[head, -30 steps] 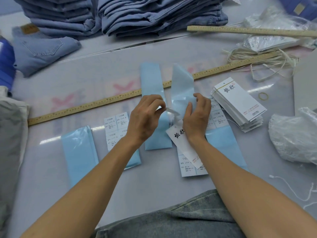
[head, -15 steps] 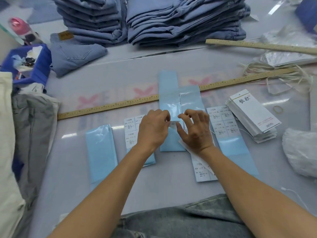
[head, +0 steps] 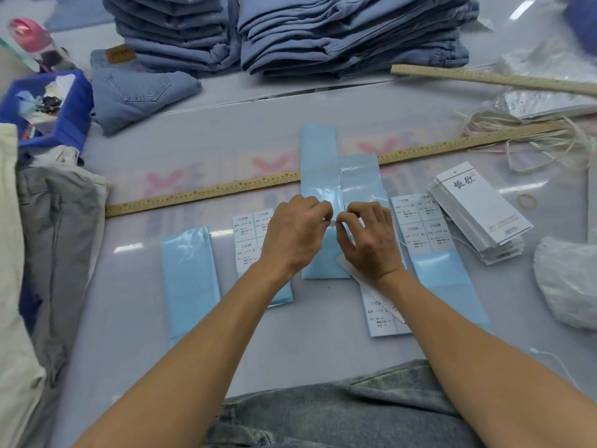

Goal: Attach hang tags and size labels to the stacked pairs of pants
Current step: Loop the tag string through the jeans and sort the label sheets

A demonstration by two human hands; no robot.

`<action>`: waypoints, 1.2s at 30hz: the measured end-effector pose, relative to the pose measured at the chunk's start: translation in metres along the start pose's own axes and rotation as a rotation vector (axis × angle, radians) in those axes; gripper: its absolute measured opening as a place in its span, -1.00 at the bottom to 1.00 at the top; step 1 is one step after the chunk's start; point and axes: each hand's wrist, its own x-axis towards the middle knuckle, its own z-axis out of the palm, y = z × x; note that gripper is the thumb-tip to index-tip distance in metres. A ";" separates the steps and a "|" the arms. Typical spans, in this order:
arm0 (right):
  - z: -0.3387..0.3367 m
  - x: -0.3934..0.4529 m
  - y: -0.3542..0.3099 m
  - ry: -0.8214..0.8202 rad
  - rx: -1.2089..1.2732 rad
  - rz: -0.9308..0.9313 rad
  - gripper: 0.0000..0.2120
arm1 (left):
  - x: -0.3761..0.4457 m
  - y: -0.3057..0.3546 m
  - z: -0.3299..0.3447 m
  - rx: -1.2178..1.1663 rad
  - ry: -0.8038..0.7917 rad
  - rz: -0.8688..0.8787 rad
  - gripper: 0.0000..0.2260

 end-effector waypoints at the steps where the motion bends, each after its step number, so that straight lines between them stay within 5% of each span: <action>1: 0.000 0.001 0.000 0.004 -0.002 0.018 -0.93 | -0.001 0.000 0.001 -0.005 0.018 0.003 -0.88; 4: -0.001 0.004 0.004 0.066 0.020 0.210 -0.95 | -0.007 0.002 0.005 -0.248 0.179 -0.198 -0.55; 6: -0.004 0.006 0.008 0.127 0.083 0.407 -0.95 | -0.014 0.010 0.012 -0.434 0.234 -0.439 -0.56; 8: -0.005 0.007 0.010 0.190 0.126 0.537 -0.95 | -0.020 0.021 0.027 -0.375 -0.004 -0.544 -0.73; 11: -0.004 0.007 0.011 0.217 0.162 0.559 -0.95 | -0.031 0.043 0.047 -0.189 -0.334 -0.486 -0.67; 20: -0.007 0.007 0.013 0.317 0.263 0.770 -0.91 | -0.024 0.080 0.045 -0.480 -0.137 -0.582 -0.95; 23: -0.010 0.014 0.013 0.397 0.265 0.847 -0.90 | -0.027 0.086 0.045 -0.835 -0.026 -0.755 -0.89; 26: -0.020 0.037 0.013 0.607 0.345 1.121 -0.92 | -0.036 0.092 0.049 -1.217 -0.102 -0.843 -0.81; 29: -0.035 0.061 0.005 0.720 0.470 1.359 -0.95 | -0.043 0.093 0.046 -1.239 0.002 -0.870 -0.91; 33: -0.076 0.085 -0.025 0.561 0.695 1.368 -0.91 | -0.049 0.084 0.010 -1.282 0.192 -0.921 -0.88; 36: -0.133 0.092 -0.064 0.238 1.013 1.200 -0.88 | -0.068 0.075 -0.033 -1.204 0.279 -0.855 -0.89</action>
